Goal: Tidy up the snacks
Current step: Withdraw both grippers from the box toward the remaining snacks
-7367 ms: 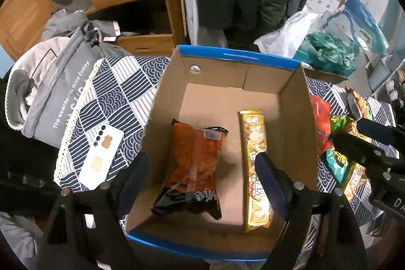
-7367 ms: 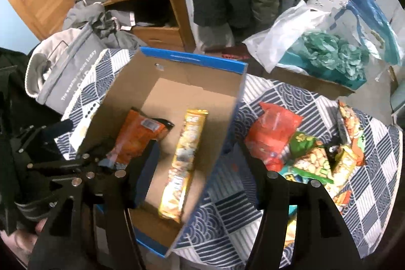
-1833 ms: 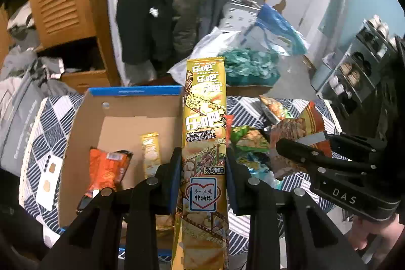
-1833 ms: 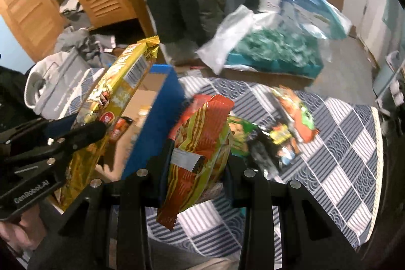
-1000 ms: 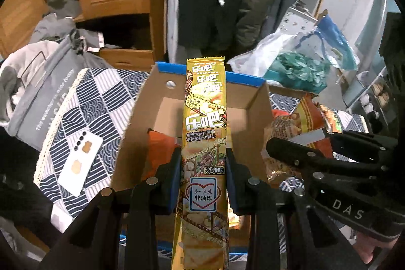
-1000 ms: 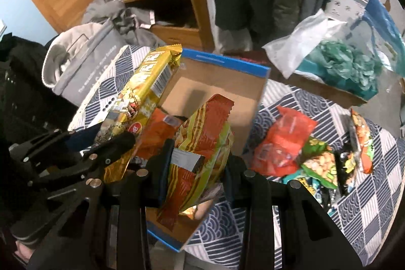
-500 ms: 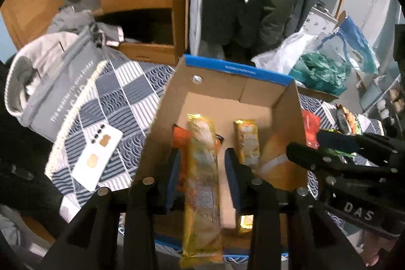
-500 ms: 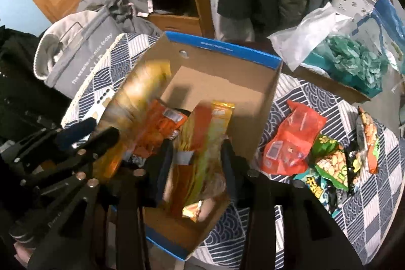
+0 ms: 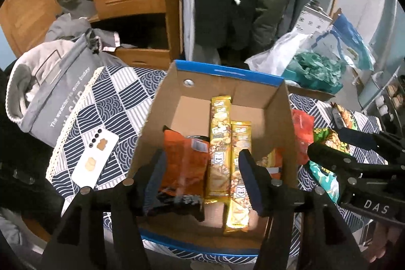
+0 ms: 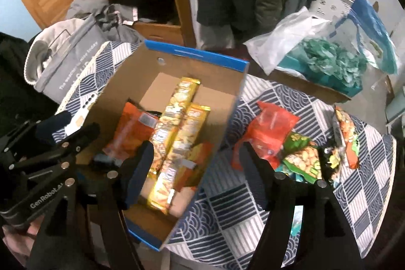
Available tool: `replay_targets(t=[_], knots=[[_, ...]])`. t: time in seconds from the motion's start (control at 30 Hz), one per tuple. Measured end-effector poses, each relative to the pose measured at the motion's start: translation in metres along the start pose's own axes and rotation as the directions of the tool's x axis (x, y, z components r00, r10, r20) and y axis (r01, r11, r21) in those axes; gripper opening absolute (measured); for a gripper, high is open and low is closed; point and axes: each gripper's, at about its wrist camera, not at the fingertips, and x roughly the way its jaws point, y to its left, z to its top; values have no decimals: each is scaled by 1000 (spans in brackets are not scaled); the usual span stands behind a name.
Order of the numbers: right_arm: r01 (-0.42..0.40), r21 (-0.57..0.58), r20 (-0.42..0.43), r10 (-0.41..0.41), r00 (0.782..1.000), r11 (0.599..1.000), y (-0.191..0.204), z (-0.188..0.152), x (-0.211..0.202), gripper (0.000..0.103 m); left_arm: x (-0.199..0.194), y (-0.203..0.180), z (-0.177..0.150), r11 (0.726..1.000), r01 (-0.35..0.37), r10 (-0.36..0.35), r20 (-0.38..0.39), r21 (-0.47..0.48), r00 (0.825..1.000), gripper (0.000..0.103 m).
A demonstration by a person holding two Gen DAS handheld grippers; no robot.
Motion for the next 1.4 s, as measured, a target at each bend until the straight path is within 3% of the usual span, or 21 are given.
replay_targets(t=[0.1, 0.6, 0.77, 1.1, 1.4], knots=[[8, 16, 7, -9, 1000, 1000, -10, -3, -5, 71, -3, -10, 0, 1000, 8, -8, 9, 23, 1000, 67], [58, 68, 20, -59, 998, 996, -59, -30, -27, 71, -3, -54, -3, 993, 22, -20, -17, 116, 1000, 73], [84, 63, 25, -85, 996, 994, -75, -42, -34, 76, 0, -66, -5, 991, 26, -22, -33, 135, 999, 76], [119, 69, 10, -120, 993, 991, -112, -63, -42, 77, 9, -102, -2, 981, 43, -28, -82, 189, 996, 80], [147, 55, -29, -145, 989, 988, -151, -63, -40, 77, 28, -146, 19, 961, 65, -24, -151, 270, 988, 81]])
